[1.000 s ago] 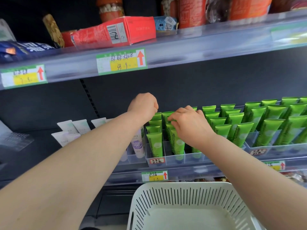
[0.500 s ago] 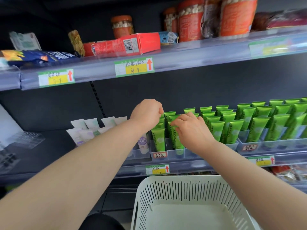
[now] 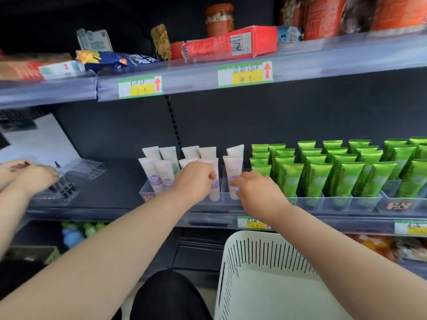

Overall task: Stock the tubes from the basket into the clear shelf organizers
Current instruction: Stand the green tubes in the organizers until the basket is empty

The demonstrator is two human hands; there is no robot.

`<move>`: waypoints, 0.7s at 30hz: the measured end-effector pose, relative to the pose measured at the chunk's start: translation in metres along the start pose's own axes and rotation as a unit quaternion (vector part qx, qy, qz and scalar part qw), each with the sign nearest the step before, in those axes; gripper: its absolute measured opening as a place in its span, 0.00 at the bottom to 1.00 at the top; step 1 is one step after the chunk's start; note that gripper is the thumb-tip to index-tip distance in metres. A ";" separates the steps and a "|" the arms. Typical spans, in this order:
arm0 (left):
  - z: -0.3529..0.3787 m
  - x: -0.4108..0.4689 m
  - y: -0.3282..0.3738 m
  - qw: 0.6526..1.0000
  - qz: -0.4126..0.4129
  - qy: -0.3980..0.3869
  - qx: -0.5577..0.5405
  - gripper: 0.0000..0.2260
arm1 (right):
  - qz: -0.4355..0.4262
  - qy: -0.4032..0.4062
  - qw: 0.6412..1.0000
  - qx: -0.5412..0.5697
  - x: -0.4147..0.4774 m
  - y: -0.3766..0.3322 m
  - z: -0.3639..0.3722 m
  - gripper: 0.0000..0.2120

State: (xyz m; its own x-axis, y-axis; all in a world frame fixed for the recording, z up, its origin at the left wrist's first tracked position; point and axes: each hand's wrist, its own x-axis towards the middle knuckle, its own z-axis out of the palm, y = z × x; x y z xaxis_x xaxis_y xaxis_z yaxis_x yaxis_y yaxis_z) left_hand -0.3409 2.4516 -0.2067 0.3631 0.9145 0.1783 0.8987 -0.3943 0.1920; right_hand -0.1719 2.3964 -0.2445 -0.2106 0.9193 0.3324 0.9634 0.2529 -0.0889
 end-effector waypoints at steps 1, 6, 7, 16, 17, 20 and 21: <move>0.005 -0.002 -0.011 1.000 -0.010 -0.012 0.004 0.11 | -0.001 -0.012 1.000 0.000 0.003 -0.004 0.005 0.15; 0.026 -0.006 -0.055 0.996 -0.052 -0.074 0.027 0.14 | 0.011 -0.067 0.998 -0.011 0.020 -0.016 0.030 0.16; 0.029 -0.006 -0.060 0.995 -0.054 -0.084 0.030 0.15 | 0.016 -0.075 0.997 -0.010 0.023 -0.018 0.035 0.17; 0.050 -0.004 -0.078 0.990 -0.045 -0.117 0.067 0.19 | 0.040 -0.127 0.990 -0.049 0.034 -0.030 0.067 0.21; 0.050 -0.004 -0.078 0.990 -0.045 -0.117 0.067 0.19 | 0.044 -0.127 0.990 -0.045 0.034 -0.031 0.068 0.20; 0.048 -0.005 -0.078 0.990 -0.048 -0.120 0.065 0.20 | 0.050 -0.128 0.990 -0.035 0.033 -0.033 0.066 0.19; 0.047 -0.006 -0.078 0.990 -0.048 -0.119 0.064 0.20 | 0.049 -0.130 0.990 -0.032 0.032 -0.034 0.064 0.19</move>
State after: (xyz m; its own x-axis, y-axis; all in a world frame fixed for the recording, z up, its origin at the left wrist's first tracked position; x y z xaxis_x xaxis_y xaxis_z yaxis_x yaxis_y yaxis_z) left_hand -0.4015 2.4812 -0.2677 0.3078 0.9488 -0.0706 0.9504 -0.3030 0.0709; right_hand -0.2219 2.4371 -0.2913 -0.1441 0.9870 0.0705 0.9879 0.1476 -0.0467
